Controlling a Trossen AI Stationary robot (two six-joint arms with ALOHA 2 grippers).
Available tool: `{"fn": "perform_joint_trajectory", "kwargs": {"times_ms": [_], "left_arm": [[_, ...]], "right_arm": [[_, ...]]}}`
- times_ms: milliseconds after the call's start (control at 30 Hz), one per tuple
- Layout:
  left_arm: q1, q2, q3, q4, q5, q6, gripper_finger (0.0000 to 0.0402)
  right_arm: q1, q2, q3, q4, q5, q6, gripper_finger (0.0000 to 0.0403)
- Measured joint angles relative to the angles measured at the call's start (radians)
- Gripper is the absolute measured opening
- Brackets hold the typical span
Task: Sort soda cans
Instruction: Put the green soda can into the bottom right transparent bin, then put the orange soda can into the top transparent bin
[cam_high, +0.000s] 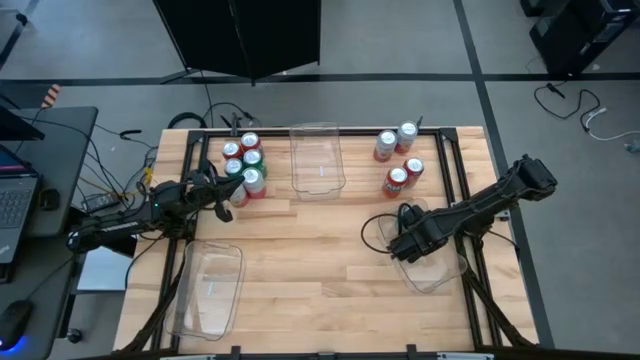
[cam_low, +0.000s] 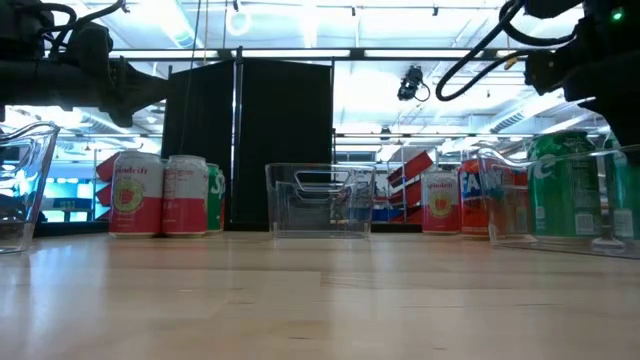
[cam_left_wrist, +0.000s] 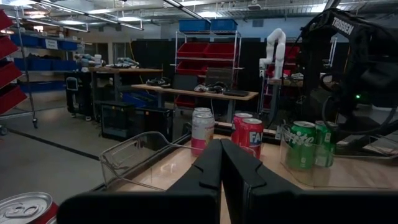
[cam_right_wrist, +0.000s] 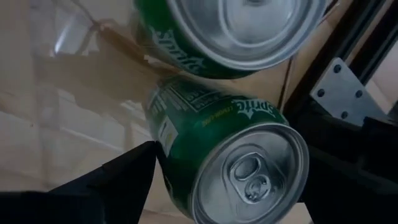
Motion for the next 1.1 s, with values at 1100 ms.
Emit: {"fn": "perform_joint_trajectory", "kwargs": {"times_ms": [1100], "left_arm": [[0.000,0.011,0.000,-0.011,0.017,-0.016,0.0010]], "right_arm": [[-0.172,0.003,0.317,0.253,0.297,-0.642,0.0334]]}}
